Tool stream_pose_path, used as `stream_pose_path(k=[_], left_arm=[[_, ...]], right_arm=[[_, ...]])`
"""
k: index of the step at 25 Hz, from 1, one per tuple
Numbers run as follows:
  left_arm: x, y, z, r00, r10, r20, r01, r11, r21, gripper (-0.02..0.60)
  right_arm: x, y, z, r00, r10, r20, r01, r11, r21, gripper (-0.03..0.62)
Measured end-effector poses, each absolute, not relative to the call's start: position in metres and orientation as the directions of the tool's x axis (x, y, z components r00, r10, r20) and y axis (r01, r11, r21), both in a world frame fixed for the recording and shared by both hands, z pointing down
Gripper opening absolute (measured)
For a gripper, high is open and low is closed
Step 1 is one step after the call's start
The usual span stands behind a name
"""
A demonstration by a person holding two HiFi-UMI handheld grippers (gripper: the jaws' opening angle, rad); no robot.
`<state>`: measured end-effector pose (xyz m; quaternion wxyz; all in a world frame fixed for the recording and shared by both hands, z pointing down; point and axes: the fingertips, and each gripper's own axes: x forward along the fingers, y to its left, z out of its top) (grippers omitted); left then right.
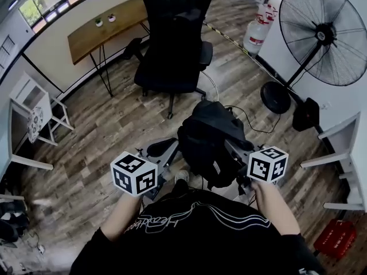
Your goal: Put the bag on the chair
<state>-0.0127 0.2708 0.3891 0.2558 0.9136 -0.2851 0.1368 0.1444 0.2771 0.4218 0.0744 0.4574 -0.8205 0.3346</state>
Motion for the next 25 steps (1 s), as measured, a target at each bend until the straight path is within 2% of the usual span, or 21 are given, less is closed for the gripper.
stream_pose_path(k=[14, 25], left_arm=[[-0.074, 0.127, 0.401, 0.794, -0.464, 0.392, -0.604, -0.673, 0.427, 0.041], [-0.099, 0.074, 0.387, 0.764, -0.526, 0.373, -0.643, -0.663, 0.384, 0.041]], right_arm=[[0.109, 0.129, 0.411, -0.545, -0.730, 0.413, -0.810, 0.329, -0.486, 0.043], [0.082, 0.054, 0.389, -0.586, -0.725, 0.363, -0.787, 0.401, -0.469, 0.043]])
